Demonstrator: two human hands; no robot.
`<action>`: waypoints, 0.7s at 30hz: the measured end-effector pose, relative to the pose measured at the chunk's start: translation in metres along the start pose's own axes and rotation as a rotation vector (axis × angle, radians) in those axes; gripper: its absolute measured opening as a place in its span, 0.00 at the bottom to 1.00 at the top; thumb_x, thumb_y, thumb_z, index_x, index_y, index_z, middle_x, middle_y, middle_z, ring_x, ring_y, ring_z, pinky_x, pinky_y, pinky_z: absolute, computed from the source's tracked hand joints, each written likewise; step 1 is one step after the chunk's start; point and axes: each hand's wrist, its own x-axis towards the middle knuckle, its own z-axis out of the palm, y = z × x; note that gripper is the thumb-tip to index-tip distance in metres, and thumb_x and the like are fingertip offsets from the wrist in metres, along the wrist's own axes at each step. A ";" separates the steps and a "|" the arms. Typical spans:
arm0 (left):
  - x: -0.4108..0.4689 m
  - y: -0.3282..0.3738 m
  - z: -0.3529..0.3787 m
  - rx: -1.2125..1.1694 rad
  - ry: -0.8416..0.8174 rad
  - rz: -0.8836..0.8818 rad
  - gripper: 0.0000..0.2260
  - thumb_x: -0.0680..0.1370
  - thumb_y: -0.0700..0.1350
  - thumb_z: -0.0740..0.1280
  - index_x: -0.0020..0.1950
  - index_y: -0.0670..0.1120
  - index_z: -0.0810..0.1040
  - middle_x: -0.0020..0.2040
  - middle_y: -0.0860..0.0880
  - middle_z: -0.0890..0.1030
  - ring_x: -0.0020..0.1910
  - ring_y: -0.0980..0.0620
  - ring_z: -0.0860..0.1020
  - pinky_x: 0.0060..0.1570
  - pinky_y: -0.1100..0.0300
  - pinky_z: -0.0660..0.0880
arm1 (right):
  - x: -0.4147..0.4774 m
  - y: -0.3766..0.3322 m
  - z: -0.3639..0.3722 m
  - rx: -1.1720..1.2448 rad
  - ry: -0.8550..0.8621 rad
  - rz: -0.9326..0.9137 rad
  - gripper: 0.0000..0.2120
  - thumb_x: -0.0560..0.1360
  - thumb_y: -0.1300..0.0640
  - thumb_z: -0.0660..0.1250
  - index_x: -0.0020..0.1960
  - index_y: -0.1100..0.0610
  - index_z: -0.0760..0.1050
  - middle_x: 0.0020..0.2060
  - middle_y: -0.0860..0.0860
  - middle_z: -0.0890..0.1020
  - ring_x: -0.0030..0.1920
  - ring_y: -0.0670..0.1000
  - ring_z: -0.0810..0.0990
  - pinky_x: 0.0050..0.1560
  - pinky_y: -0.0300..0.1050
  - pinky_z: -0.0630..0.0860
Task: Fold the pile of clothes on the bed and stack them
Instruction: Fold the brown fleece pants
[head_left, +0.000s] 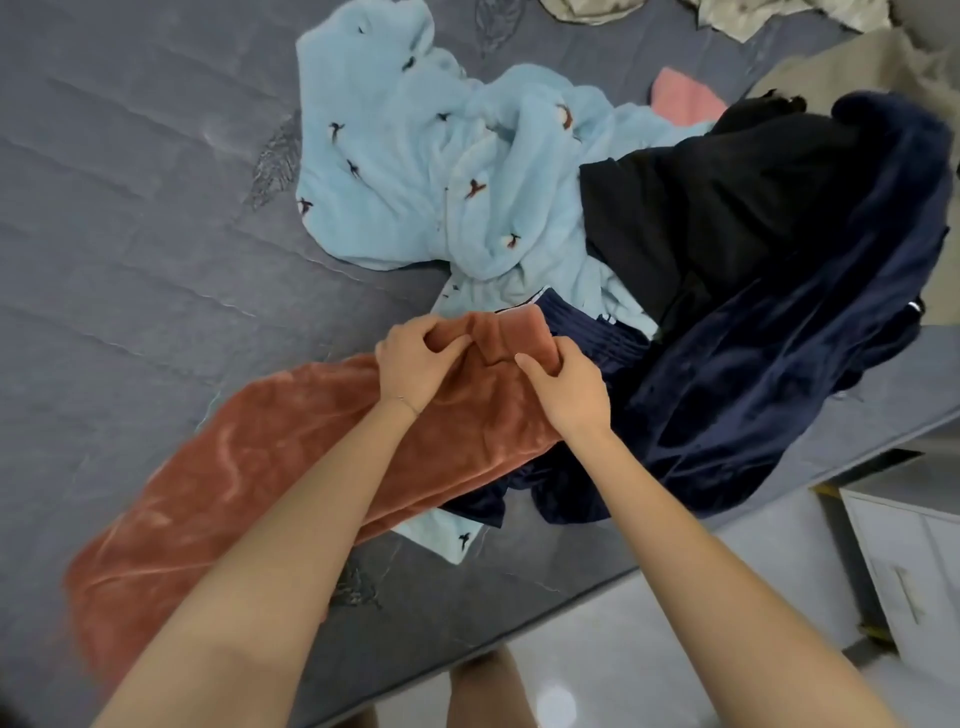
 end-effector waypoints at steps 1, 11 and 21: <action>0.002 -0.002 0.002 0.028 -0.002 0.009 0.11 0.73 0.59 0.71 0.44 0.53 0.78 0.44 0.53 0.81 0.50 0.47 0.78 0.57 0.45 0.72 | 0.004 0.003 0.003 -0.019 0.002 0.002 0.15 0.77 0.41 0.66 0.53 0.52 0.74 0.44 0.47 0.80 0.46 0.49 0.78 0.44 0.49 0.77; -0.032 -0.076 -0.051 0.165 0.103 0.105 0.20 0.78 0.51 0.68 0.69 0.50 0.74 0.73 0.45 0.68 0.73 0.45 0.64 0.73 0.43 0.58 | 0.001 -0.010 0.042 -0.373 0.191 -0.273 0.37 0.74 0.51 0.72 0.75 0.64 0.60 0.73 0.62 0.64 0.75 0.62 0.60 0.75 0.60 0.55; -0.092 -0.171 -0.139 0.358 0.118 -0.023 0.26 0.80 0.55 0.63 0.77 0.52 0.63 0.80 0.45 0.55 0.79 0.45 0.50 0.76 0.44 0.42 | -0.065 -0.074 0.145 -0.488 0.054 -0.564 0.39 0.74 0.45 0.70 0.79 0.52 0.56 0.78 0.58 0.56 0.79 0.61 0.48 0.76 0.60 0.42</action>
